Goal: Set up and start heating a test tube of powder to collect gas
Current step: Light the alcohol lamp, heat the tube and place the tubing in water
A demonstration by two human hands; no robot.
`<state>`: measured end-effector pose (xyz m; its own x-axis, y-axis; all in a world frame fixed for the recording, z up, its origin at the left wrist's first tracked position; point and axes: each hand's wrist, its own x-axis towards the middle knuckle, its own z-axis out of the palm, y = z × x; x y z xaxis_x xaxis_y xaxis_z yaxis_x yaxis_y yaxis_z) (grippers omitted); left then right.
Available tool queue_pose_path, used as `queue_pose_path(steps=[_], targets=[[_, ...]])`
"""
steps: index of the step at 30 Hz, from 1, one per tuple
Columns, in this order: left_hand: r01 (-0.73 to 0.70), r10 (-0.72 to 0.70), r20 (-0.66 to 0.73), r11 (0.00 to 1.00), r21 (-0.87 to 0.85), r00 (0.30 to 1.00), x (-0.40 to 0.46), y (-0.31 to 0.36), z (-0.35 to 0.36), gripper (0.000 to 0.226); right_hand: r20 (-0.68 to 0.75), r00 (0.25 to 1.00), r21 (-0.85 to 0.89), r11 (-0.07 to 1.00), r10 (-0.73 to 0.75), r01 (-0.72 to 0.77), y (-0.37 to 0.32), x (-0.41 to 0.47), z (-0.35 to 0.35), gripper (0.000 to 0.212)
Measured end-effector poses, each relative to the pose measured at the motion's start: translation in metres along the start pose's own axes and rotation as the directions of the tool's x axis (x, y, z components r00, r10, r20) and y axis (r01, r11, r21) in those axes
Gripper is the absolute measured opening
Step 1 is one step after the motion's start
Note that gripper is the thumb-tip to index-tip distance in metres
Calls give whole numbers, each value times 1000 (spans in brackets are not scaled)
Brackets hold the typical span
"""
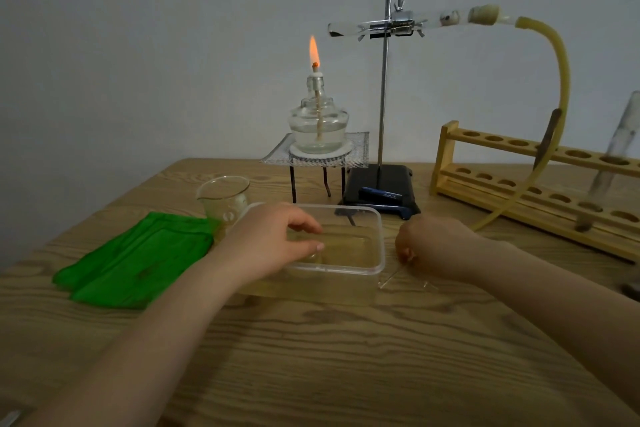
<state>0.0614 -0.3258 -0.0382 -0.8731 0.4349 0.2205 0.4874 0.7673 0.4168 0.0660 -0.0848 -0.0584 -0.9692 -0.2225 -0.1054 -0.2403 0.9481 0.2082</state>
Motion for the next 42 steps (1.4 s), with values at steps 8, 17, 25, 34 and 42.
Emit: queue_pose_path(steps=[8, 17, 25, 34, 42], targets=[[18, -18, 5, 1000, -19, 1000, -1, -2, 2, 28, -65, 998, 65, 998, 7, -3, 5, -6, 1, 18], [43, -43, 1, 999, -11, 999, -5, -1, 0, 32, -186, 982, 197, 980, 20, 18, 10, -15, -11, 19], [109, -109, 22, 994, -13, 994, -3, -4, -5, 34, -244, 969, 86, 996, 24, -3, 14, -24, -31, 18], [128, -130, 26, 990, 57, 991, 1, -4, -9, 37, -316, 947, 251, 967, 55, 27, 7, -24, -58, 18], [146, -162, 32, 945, 294, 986, 2, 1, -13, 54, -330, 944, 225, 969, -21, 100, -23, -1, -64, 20]])
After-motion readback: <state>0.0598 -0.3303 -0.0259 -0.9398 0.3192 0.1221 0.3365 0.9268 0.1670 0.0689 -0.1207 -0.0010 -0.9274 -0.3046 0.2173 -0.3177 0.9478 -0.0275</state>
